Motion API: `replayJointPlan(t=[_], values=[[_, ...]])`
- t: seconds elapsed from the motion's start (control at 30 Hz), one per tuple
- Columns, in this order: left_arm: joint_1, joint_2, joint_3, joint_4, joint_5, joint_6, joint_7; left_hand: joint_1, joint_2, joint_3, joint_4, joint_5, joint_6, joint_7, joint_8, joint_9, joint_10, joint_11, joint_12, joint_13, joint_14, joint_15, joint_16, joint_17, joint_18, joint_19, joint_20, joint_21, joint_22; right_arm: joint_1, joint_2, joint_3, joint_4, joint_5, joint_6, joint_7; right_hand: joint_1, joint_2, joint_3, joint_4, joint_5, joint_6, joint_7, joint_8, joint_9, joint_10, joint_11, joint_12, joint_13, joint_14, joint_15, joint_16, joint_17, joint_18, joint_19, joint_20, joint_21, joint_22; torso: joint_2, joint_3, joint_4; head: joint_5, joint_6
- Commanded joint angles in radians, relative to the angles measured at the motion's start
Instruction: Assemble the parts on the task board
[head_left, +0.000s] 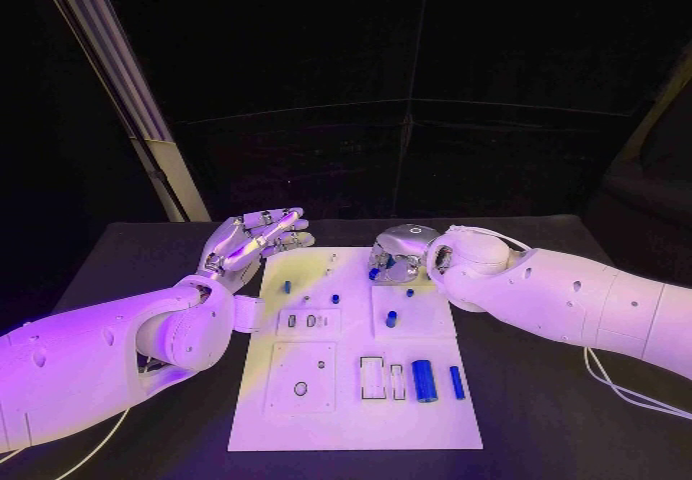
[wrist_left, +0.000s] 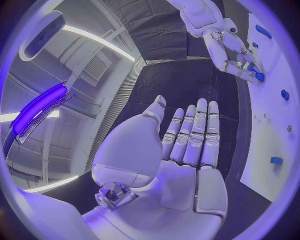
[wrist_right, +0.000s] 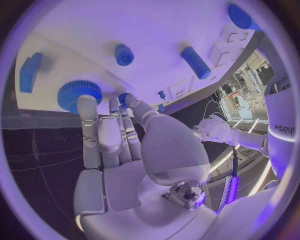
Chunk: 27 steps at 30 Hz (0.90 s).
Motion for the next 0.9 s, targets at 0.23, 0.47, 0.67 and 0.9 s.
replayJointPlan(t=[0.23,0.47,0.67,0.9], values=[[0.002,-0.001,0.001,0.001,0.004,-0.003,0.008,0.007,0.016,0.007,-0.014,0.004,0.003,0.04,-0.006,-0.001,0.003,0.002,-0.006,-0.001,0.006,0.001,-0.01,-0.003,0.005,0.011,0.001,-0.007,-0.003,0.018,0.019,0.001,0.0,0.067,-0.163,-0.051,-0.019,-0.024,0.032,0.039,0.028,0.014,-0.001,0.0,0.001,0.012,0.0,0.002,0.001,0.021,-0.01,0.019,0.017,-0.014,0.012,-0.003,0.016,0.017,0.002,-0.0003,0.0039,-0.003,0.005],[0.002,0.0,0.001,0.002,0.016,-0.004,0.005,0.015,0.022,0.016,-0.022,0.004,0.005,0.039,-0.008,-0.001,0.004,0.002,-0.009,-0.001,0.008,0.001,-0.012,-0.005,0.005,0.014,0.001,-0.01,-0.006,0.026,0.061,0.001,-0.042,0.081,-0.192,-0.065,-0.019,-0.033,0.044,0.048,0.027,0.017,-0.001,0.0,0.001,0.014,0.0,0.001,0.001,0.021,-0.01,0.025,0.024,-0.015,0.013,-0.003,0.02,0.02,0.006,-0.0019,0.0083,-0.003,0.007],[0.005,-0.005,0.001,0.011,0.019,-0.005,0.004,0.018,0.024,0.021,-0.026,0.004,0.005,0.039,-0.009,-0.001,0.005,0.001,-0.01,-0.001,0.009,0.001,-0.014,-0.006,0.005,0.015,0.0,-0.011,-0.007,0.038,0.097,0.001,-0.075,0.086,-0.178,-0.065,-0.019,-0.034,0.049,0.053,0.026,0.017,-0.001,-0.001,0.001,0.014,0.0,0.0,0.001,0.021,-0.01,0.027,0.024,-0.015,0.013,-0.003,0.021,0.022,0.015,-0.0049,0.0155,-0.009,0.011],[0.008,-0.006,0.001,0.016,0.019,-0.005,0.005,0.019,0.025,0.023,-0.028,0.004,0.005,0.039,-0.01,-0.001,0.005,0.001,-0.011,-0.001,0.01,0.001,-0.014,-0.006,0.005,0.016,0.0,-0.012,-0.008,0.044,0.127,0.001,-0.1,0.082,-0.138,-0.081,-0.019,-0.039,0.054,0.058,0.024,0.018,-0.002,-0.001,0.001,0.014,0.0,0.0,0.001,0.021,-0.01,0.03,0.028,-0.015,0.014,-0.003,0.023,0.023,0.021,-0.008,0.0207,-0.014,0.016]])
